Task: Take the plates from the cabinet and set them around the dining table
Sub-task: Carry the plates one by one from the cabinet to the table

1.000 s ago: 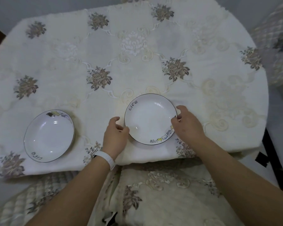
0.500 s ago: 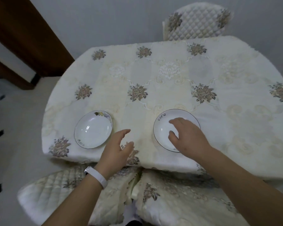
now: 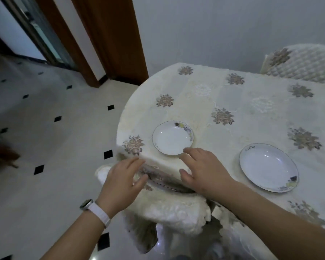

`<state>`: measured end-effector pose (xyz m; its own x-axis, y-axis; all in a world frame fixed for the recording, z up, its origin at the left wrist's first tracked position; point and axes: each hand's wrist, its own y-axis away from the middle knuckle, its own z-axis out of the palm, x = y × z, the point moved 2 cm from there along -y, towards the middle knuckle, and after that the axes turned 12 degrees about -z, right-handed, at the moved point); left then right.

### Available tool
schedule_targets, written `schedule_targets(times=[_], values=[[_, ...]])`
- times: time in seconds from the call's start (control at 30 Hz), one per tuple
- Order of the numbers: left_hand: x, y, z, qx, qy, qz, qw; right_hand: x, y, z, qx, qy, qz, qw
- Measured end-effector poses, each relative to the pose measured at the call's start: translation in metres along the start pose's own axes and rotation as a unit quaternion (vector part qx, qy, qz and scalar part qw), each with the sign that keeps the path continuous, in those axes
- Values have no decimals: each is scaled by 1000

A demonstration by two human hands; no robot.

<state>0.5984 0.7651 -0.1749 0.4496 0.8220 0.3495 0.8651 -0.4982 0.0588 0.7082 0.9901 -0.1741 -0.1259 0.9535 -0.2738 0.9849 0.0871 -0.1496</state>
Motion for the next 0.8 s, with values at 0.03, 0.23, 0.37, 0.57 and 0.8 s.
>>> schedule_targets(times=[0.03,0.23,0.37,0.57,0.8], values=[[-21,11,-10,7,-1,-7,1000,-21,-10,4,-4,5,-17,1000],[-147,78,-66,66,-23,-44,997,-158,-70,38,-21,25,-85,996],[-225,123,-100,107,-40,-79,990,-247,-108,60,-24,35,-142,989],[-317,195,-140,165,-71,-166,970,-355,-157,85,-36,34,-250,967],[-380,253,-158,209,-67,-285,933,-438,-215,109,-62,30,-358,931]])
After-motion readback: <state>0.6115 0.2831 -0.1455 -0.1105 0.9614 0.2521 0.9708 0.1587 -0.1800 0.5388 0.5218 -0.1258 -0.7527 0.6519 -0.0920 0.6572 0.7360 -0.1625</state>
